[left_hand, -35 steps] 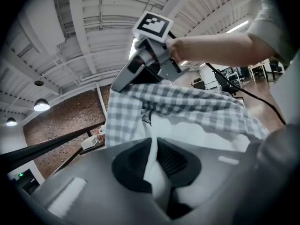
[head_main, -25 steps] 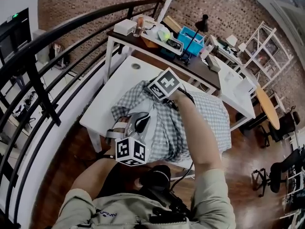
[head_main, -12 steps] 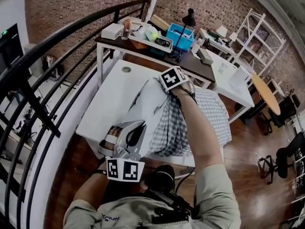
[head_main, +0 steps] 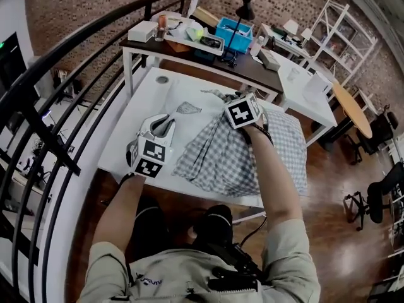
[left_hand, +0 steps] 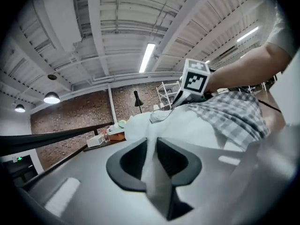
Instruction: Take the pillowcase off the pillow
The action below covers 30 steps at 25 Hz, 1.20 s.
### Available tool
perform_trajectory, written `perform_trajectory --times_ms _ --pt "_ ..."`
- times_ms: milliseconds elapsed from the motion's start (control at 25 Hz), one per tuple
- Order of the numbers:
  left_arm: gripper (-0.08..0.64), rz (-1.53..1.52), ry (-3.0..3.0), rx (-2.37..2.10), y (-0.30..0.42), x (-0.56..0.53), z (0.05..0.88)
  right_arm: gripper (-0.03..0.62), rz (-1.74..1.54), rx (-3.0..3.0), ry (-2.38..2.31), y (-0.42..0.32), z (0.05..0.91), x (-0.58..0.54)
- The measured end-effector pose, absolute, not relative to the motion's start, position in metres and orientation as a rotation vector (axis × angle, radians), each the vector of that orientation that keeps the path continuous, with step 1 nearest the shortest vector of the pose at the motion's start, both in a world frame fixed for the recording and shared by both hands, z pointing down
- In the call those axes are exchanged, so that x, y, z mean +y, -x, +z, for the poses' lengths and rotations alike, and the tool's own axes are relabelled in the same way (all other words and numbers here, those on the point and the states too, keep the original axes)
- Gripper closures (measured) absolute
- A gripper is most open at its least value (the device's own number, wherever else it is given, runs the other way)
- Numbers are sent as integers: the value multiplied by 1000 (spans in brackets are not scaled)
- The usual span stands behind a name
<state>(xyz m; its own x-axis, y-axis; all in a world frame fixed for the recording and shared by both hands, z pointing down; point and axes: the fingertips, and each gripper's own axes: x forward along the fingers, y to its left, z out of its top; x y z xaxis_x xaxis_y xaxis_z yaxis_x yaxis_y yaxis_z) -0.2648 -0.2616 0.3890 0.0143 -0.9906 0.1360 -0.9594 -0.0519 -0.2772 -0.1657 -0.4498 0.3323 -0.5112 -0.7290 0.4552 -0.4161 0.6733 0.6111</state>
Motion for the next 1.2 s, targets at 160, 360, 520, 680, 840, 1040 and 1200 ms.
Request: perform_trajectory --times_ms 160,360,520,680,840,1040,1200 --pt "444 -477 2139 2057 261 -248 376 462 -384 -2488 -944 138 305 -389" --pt "381 -573 2199 2025 252 -198 389 459 -216 -2750 -863 112 317 -276" --pt "340 -737 2250 1880 226 -158 407 455 -214 -2703 -793 102 369 -207" --pt "307 -896 2290 1786 208 -160 443 417 -351 -2570 -762 109 410 -178" --pt "504 -968 2246 1792 208 -173 458 444 -532 -2389 -847 117 442 -192" --pt "543 -860 2128 1878 219 -171 428 572 -602 -2376 -993 86 416 -203" --pt "543 -731 2069 1910 234 -168 387 578 -621 -2342 -1146 51 392 -223"
